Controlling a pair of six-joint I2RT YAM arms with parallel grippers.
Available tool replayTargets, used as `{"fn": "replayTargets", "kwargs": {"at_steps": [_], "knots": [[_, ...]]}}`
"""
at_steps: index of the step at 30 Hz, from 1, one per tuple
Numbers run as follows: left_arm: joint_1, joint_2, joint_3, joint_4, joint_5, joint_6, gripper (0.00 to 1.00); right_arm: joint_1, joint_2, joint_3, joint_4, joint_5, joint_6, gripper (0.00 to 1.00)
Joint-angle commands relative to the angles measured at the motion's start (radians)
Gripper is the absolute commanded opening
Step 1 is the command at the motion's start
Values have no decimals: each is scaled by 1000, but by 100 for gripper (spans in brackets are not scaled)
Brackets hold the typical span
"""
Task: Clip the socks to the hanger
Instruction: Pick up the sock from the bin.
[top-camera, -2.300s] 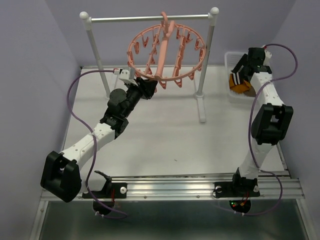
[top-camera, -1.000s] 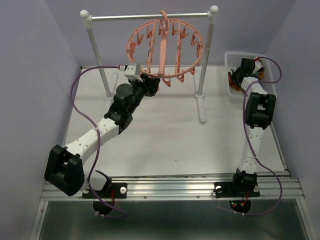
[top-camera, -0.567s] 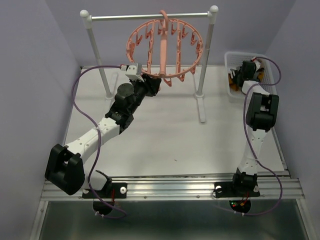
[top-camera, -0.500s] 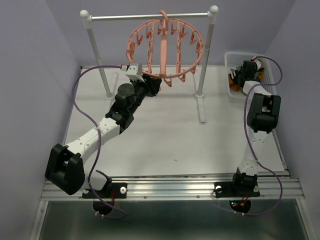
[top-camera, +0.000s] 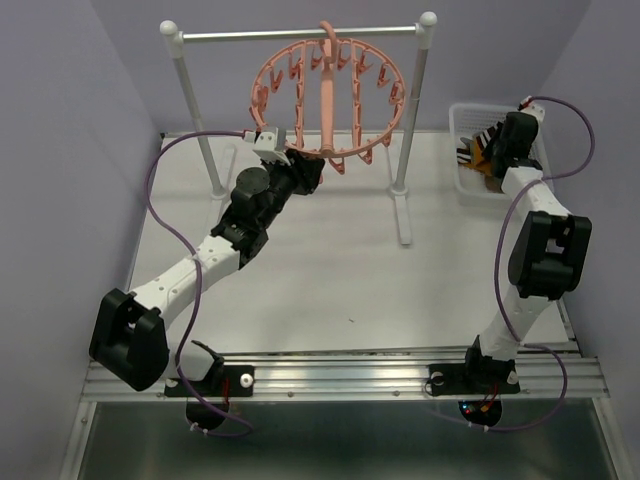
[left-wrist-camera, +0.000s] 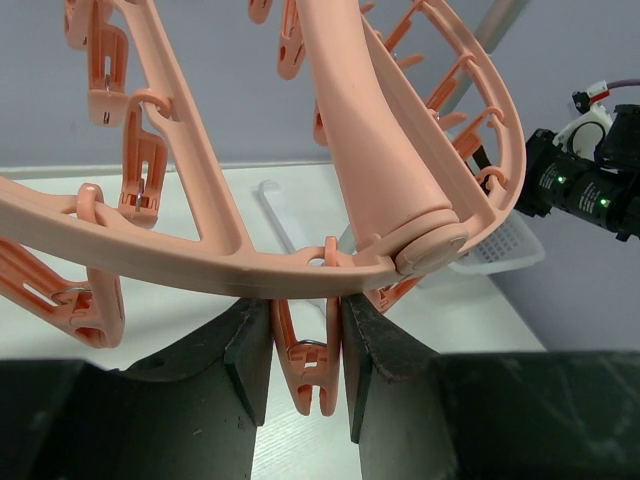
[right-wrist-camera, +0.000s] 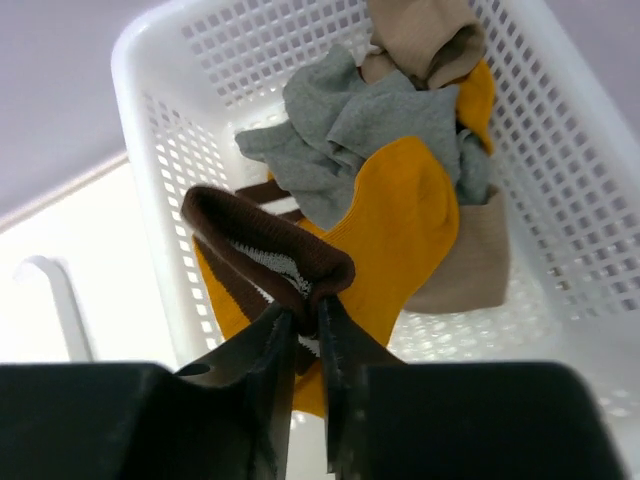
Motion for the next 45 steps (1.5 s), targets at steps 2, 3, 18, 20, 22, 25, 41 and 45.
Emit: {"fn": "replayTargets", "kwargs": {"at_steps": [2, 3, 18, 20, 22, 25, 41, 45], "knots": [[-10, -54, 37, 31, 2, 12, 0, -1, -40, -15, -97, 34, -134, 23], [-9, -59, 32, 28, 1, 14, 0, -1, -36, -17, -109, 31, -151, 22], [-12, -54, 31, 9, -11, 24, 0, -1, 139, 103, -189, -89, -136, 27], [-12, -54, 31, 9, -16, 27, 0, -1, 153, 112, -189, -104, -131, 27], [-12, -53, 31, 9, -19, 30, 0, -1, 162, 124, -189, -118, -131, 22], [-12, -48, 34, 9, -19, 30, 0, -1, 176, 138, -189, -131, -128, 16], [-12, -25, 49, 9, -28, 44, 0, -1, 216, 175, -148, -206, -182, 26], [-14, -25, 51, 8, -28, 43, 0, -1, 246, 198, -149, -206, -173, 49]]}}
